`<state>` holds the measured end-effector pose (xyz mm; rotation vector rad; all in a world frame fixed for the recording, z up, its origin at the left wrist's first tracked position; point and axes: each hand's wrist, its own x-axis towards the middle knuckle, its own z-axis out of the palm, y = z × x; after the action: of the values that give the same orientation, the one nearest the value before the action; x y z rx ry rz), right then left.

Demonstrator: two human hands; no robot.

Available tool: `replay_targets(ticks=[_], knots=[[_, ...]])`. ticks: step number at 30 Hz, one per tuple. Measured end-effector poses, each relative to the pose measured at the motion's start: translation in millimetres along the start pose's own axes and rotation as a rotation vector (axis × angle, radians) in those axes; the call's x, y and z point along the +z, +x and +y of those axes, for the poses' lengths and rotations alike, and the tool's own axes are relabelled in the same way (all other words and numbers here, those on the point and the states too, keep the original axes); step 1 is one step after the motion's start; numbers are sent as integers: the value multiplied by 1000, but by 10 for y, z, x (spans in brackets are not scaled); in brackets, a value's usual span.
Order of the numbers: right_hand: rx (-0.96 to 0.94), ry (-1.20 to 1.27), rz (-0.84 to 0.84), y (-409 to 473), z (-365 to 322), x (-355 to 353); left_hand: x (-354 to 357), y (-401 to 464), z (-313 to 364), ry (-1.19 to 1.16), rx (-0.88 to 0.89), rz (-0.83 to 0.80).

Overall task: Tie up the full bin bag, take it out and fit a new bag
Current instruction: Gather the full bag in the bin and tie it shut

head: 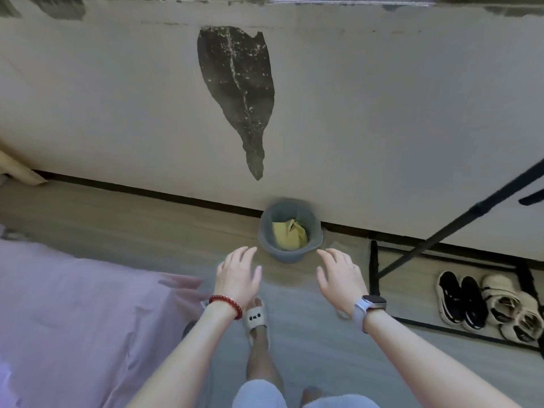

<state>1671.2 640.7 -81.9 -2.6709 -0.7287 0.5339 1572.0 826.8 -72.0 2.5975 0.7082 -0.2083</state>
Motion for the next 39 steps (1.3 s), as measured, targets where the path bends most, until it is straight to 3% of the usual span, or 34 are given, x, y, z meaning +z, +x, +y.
replay_targets(ticks=[8, 13, 20, 26, 35, 39], knots=[[140, 105, 1, 2009, 353, 870, 545, 2243, -528, -61, 70, -24], [109, 108, 195, 3142, 1026, 1745, 1614, 3403, -777, -152, 92, 9], [103, -83, 205, 4549, 1965, 2849, 3159, 4794, -1091, -53, 163, 78], [33, -12, 226, 5037, 2222, 3192, 3614, 5392, -1285, 130, 101, 112], [64, 18, 446, 5123, 2113, 3200, 3591, 5379, -1289, -1, 95, 341], [-65, 90, 508, 5119, 2019, 3240, 3601, 5352, -1302, -54, 195, 360]])
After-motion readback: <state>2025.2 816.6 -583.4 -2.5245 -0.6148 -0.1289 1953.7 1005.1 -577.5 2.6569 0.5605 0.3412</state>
